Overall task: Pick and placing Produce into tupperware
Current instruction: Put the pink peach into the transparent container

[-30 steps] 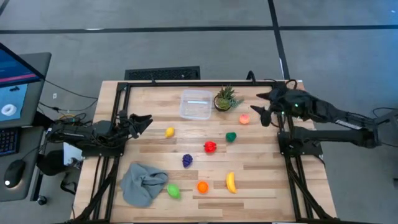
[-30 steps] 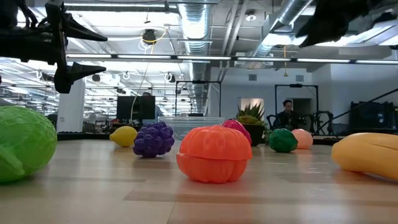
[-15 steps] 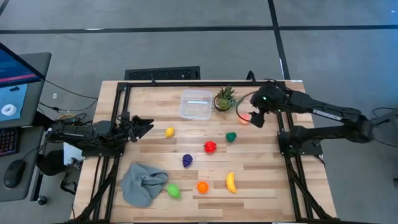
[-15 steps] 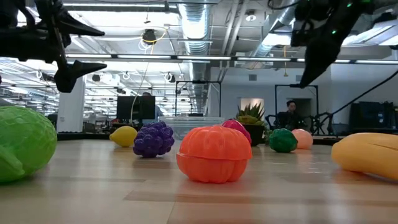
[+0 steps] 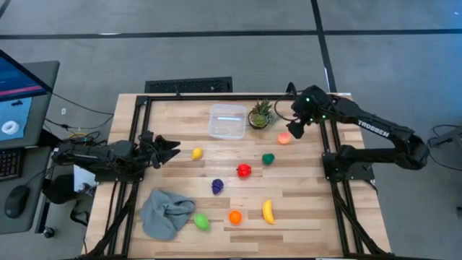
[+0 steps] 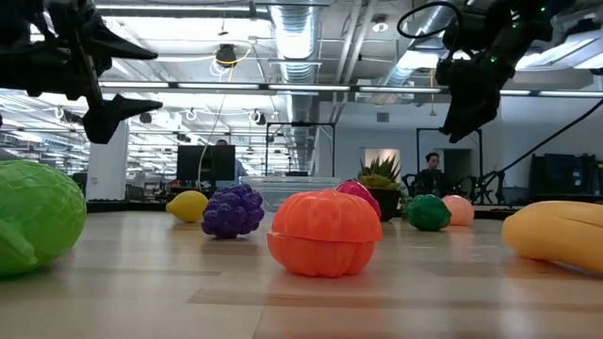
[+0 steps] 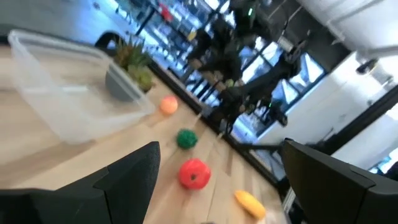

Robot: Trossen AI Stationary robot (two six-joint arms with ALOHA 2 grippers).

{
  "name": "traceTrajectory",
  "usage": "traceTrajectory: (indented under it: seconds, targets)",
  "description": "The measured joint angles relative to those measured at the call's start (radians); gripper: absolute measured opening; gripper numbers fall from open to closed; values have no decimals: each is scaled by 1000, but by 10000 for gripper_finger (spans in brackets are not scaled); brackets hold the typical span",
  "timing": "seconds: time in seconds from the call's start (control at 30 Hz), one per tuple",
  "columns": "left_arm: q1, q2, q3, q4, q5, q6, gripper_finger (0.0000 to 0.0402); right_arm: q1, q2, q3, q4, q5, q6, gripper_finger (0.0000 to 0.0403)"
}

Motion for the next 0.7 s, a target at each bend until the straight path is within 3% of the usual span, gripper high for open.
traceTrajectory:
  seconds: [0.23, 0.47, 0.7]
  targets:
    - [0, 99, 2, -9, 50, 104, 323, -34, -3, 0, -32, 1, -107, 319]
    - [0, 269, 2, -10, 51, 128, 323, 15, 113, -1, -20, 38, -331, 319]
    - [-1, 359, 2, -12, 102, 80, 323, 19, 245, -1, 45, 27, -331, 319]
